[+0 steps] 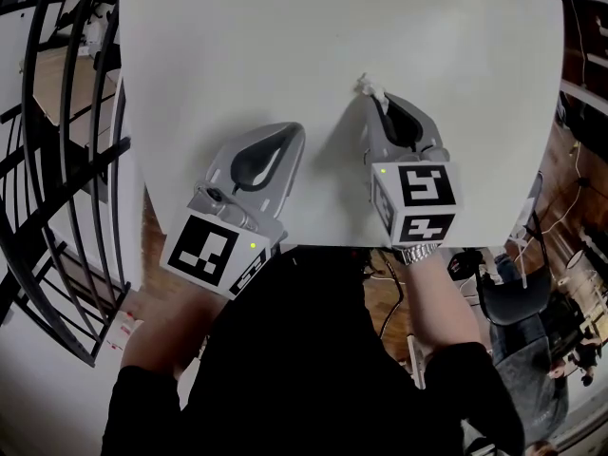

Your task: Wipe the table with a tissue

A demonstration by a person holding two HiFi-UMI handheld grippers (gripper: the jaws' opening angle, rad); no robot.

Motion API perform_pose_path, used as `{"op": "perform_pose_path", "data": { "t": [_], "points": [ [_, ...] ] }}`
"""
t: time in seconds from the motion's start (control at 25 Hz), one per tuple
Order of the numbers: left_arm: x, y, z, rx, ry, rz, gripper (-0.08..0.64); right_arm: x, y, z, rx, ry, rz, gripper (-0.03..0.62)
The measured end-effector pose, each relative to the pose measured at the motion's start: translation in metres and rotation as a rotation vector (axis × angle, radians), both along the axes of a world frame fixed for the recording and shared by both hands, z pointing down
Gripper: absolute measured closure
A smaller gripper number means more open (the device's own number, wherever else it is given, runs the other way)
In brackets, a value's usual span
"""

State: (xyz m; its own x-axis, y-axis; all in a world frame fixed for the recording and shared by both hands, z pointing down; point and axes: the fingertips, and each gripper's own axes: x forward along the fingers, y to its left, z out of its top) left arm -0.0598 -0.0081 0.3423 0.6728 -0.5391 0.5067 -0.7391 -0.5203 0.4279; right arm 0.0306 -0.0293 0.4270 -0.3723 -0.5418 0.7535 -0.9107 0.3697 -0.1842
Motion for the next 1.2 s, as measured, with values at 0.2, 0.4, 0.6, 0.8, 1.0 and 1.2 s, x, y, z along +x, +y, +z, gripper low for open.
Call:
{"op": "perform_pose_path", "data": {
  "t": [0.2,0.4,0.6,0.8,1.0,1.2],
  "points": [
    [-0.001,0.002,-0.002,0.005,0.001,-0.004,0.545,-0.005,0.004,0.0,-0.01,-0.007,-0.009,0.569],
    [-0.003,0.005,-0.001,0.008,-0.001,-0.007,0.545,-0.01,0.008,0.003,-0.021,-0.022,-0.017,0.569],
    [-0.01,0.009,-0.005,0.015,0.001,-0.011,0.545,-0.019,0.013,0.002,-0.03,-0.034,-0.023,0.571],
    [-0.017,0.015,-0.019,0.031,0.002,-0.016,0.545,-0.027,0.017,-0.009,-0.034,-0.049,-0.033,0.571],
    [-0.02,0.018,-0.023,0.042,0.001,-0.02,0.545,-0.031,0.022,-0.011,-0.034,-0.063,-0.042,0.571],
    [-0.027,0.029,-0.032,0.064,0.001,-0.022,0.545,-0.039,0.034,-0.024,-0.011,-0.073,-0.043,0.571]
  ]
}}
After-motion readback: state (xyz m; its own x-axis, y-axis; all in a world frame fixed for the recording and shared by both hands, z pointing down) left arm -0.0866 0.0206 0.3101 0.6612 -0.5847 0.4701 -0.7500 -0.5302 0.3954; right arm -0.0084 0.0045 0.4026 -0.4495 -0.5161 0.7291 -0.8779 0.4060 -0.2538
